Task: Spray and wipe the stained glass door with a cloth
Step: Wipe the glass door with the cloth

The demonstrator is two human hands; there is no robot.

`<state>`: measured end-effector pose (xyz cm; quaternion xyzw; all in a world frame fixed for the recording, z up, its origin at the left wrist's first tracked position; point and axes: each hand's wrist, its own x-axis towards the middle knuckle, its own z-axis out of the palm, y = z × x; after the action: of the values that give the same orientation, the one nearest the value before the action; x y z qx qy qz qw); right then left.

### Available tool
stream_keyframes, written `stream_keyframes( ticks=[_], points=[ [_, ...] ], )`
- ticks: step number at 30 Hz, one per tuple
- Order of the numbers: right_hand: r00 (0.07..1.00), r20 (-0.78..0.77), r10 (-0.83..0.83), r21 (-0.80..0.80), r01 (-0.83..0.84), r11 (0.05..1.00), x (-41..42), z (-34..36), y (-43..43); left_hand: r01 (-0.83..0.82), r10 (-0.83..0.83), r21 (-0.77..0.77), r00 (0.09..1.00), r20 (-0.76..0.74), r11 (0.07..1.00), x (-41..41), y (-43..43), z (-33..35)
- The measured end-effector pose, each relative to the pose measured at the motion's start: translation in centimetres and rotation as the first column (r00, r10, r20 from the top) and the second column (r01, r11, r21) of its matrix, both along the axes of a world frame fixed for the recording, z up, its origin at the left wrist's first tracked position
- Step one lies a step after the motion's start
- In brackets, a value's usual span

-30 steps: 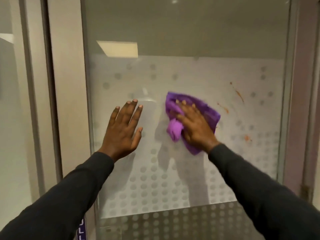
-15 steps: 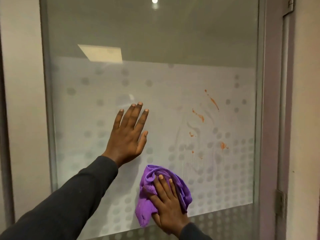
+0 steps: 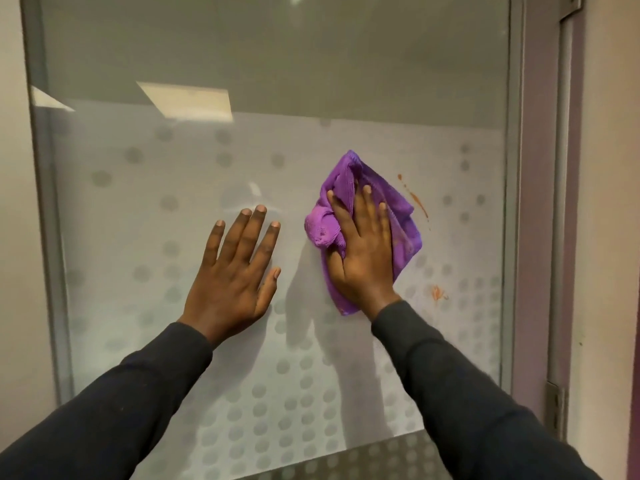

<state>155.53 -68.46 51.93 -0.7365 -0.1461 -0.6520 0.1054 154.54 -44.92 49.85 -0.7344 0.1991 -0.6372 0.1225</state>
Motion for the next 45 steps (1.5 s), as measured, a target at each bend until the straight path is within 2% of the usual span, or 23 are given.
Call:
stream_keyframes(
  ticks=[4, 7, 9, 12, 17, 21, 24, 27, 30, 32, 35, 39, 41, 45],
  points=[
    [0.993, -0.119, -0.01, 0.102, 0.022, 0.995, -0.4, -10.0, 2.3, -0.001, 0.001, 0.001, 1.0, 0.011, 1.0, 0.0, 0.0, 0.0],
    [0.973, -0.194, -0.125, 0.005, 0.129, 0.992, -1.1, -20.7, 3.4, -0.012, 0.012, 0.001, 1.0, 0.003, 1.0, 0.0, 0.0, 0.0],
    [0.969, -0.21, -0.13, -0.042, 0.124, 0.991, -1.3, -24.2, 3.2, -0.02, 0.02, 0.003, 1.0, -0.001, 1.0, 0.0, 0.0, -0.1],
    [0.979, -0.179, -0.099, -0.053, 0.09, 0.994, -1.1, -20.6, 2.0, -0.019, 0.019, 0.004, 1.0, 0.003, 1.0, 0.1, 0.0, -0.1],
    [0.999, -0.04, 0.004, 0.079, 0.0, 0.997, -0.7, -5.9, -0.5, -0.009, 0.009, 0.002, 1.0, 0.02, 1.0, 0.1, 0.0, -0.1],
    [0.999, -0.004, -0.031, 0.108, 0.032, 0.994, -0.5, 0.9, -2.2, -0.007, 0.007, 0.003, 1.0, 0.015, 1.0, 0.3, -0.1, -0.1],
    [0.999, -0.006, -0.035, 0.14, 0.036, 0.99, -0.5, -1.5, -1.7, -0.003, 0.003, 0.0, 1.0, 0.017, 1.0, 0.3, -0.1, -0.2],
    [0.998, -0.066, 0.001, 0.2, 0.012, 0.98, -0.8, -9.8, -0.7, -0.002, 0.002, -0.002, 1.0, 0.016, 1.0, 0.2, -0.1, -0.2],
    [0.988, -0.139, -0.068, 0.142, 0.088, 0.986, -1.4, -19.2, -0.1, -0.007, 0.007, 0.001, 1.0, 0.017, 1.0, 0.3, -0.1, -0.2],
    [0.984, -0.15, -0.093, 0.101, 0.109, 0.989, -1.3, -21.6, -0.7, -0.008, 0.008, 0.006, 1.0, 0.024, 1.0, 0.3, 0.0, -0.2],
    [0.984, -0.151, -0.092, 0.104, 0.109, 0.989, -0.9, -19.1, -3.2, 0.01, -0.01, 0.004, 1.0, 0.022, 1.0, 0.4, 0.1, -0.2],
    [0.992, -0.128, 0.0, 0.213, 0.027, 0.977, -0.7, -13.8, -9.3, 0.018, -0.018, 0.003, 1.0, 0.021, 1.0, 0.4, 0.0, -0.3],
    [0.993, -0.114, 0.036, 0.323, 0.003, 0.946, -0.8, -11.5, -12.8, 0.018, -0.018, 0.003, 1.0, 0.014, 1.0, 0.4, 0.0, -0.3],
    [0.991, -0.09, 0.097, 0.596, -0.024, 0.803, -0.9, -10.2, -16.9, 0.009, -0.009, -0.002, 1.0, -0.003, 1.0, 0.4, 0.0, -0.3]
  ],
)
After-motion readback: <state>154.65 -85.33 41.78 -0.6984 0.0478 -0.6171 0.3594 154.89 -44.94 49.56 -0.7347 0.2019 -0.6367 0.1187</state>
